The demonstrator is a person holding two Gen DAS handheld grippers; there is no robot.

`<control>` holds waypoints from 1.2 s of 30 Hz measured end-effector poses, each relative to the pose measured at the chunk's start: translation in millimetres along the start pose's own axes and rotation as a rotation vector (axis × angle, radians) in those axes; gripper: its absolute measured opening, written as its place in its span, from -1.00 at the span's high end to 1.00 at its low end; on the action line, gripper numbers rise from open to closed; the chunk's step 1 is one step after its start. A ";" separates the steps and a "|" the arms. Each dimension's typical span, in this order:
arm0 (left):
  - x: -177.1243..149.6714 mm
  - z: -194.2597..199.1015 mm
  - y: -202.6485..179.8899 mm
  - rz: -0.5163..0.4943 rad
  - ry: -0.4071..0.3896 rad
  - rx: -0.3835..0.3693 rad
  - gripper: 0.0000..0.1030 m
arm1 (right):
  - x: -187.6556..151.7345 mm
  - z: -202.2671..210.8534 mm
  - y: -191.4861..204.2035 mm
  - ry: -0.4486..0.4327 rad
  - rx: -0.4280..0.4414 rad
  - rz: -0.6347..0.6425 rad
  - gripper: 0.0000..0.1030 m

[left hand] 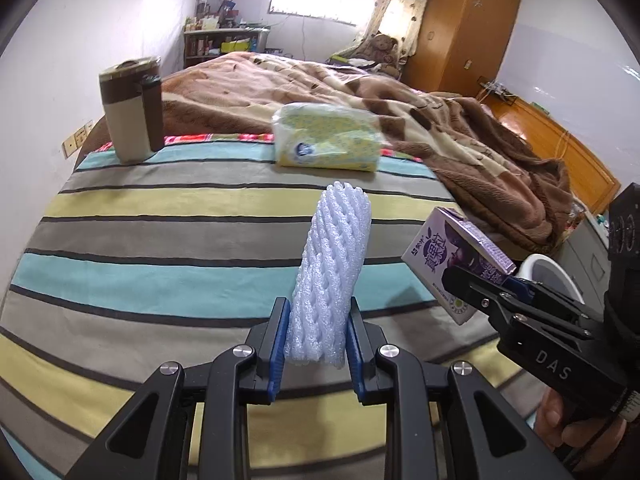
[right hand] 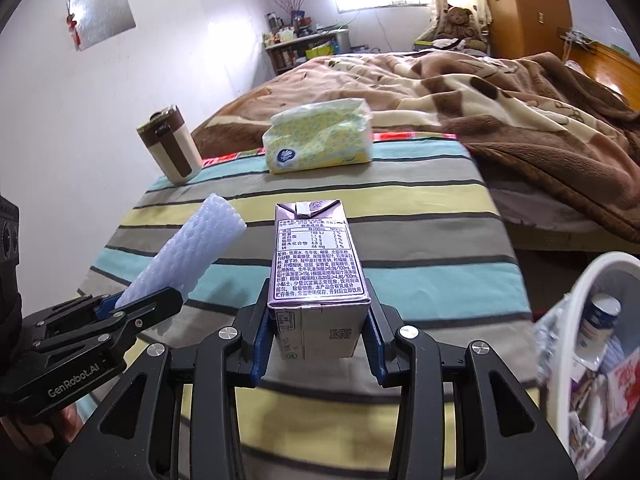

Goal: Collect trash
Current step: 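Carry the foam sleeve and purple milk carton over the wastebasket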

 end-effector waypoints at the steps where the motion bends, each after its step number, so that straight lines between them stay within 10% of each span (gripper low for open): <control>1: -1.1 4.2 -5.8 -0.007 -0.005 -0.002 0.48 | -0.8 3.9 -2.4 -0.005 -0.001 -0.005 0.22; 36: -22.7 42.2 -211.8 -0.189 -0.070 -0.208 0.48 | -28.3 131.6 -145.2 -0.200 -0.225 -0.202 0.22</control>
Point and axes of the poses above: each gripper's, at about its wrist camera, not at the fingertips, and z roughly against the way its jaws point, y to its left, x to its top, the point moved 7 cm from there along -z, roughly the way its jaws point, and after that the axes turned 2 degrees about -z, right-handed, at the moved point
